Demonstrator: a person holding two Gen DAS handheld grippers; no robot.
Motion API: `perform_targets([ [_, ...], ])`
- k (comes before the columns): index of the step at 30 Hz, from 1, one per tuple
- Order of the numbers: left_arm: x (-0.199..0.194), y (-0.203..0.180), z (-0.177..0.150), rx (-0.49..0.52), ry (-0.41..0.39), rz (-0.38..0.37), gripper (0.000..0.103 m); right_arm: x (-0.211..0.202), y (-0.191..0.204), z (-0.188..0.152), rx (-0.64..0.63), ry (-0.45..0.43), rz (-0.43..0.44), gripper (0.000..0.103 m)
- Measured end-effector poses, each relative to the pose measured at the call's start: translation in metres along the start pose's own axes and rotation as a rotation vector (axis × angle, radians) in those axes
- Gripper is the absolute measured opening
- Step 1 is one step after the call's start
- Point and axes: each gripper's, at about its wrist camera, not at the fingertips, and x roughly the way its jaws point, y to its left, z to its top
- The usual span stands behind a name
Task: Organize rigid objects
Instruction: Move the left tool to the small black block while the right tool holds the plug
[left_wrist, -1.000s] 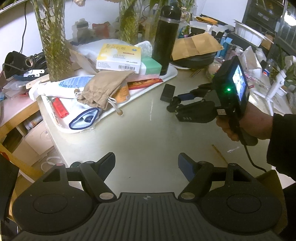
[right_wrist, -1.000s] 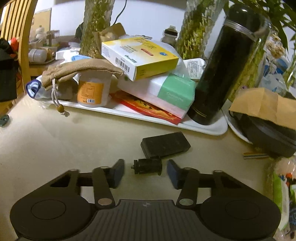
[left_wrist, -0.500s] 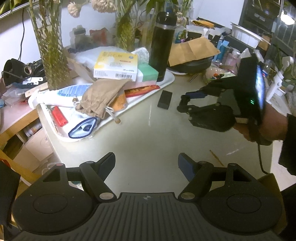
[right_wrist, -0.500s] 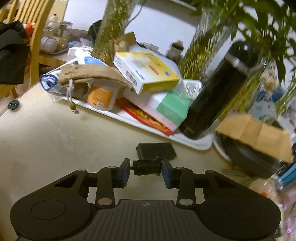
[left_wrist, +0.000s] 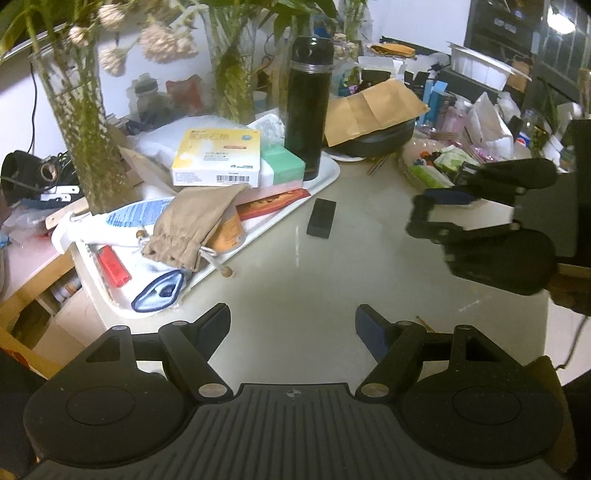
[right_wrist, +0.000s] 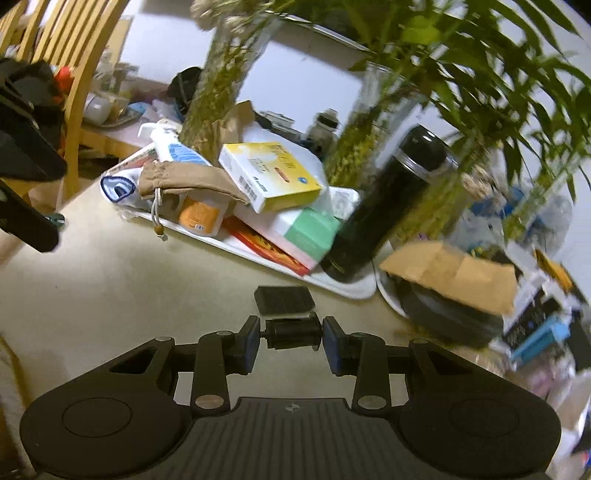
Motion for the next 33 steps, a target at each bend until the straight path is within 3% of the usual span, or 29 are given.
perform_targets([
  [19,0.033,-0.016,0.017,0.083,0.043,0.003,0.074,-0.07,-0.034,-0.064,0.399,0.055,0.028,0.039],
  [33,0.093,-0.029,0.033,0.16,-0.018,-0.056,0.074,-0.093,-0.049,-0.101,0.592,0.06,0.001,0.039],
])
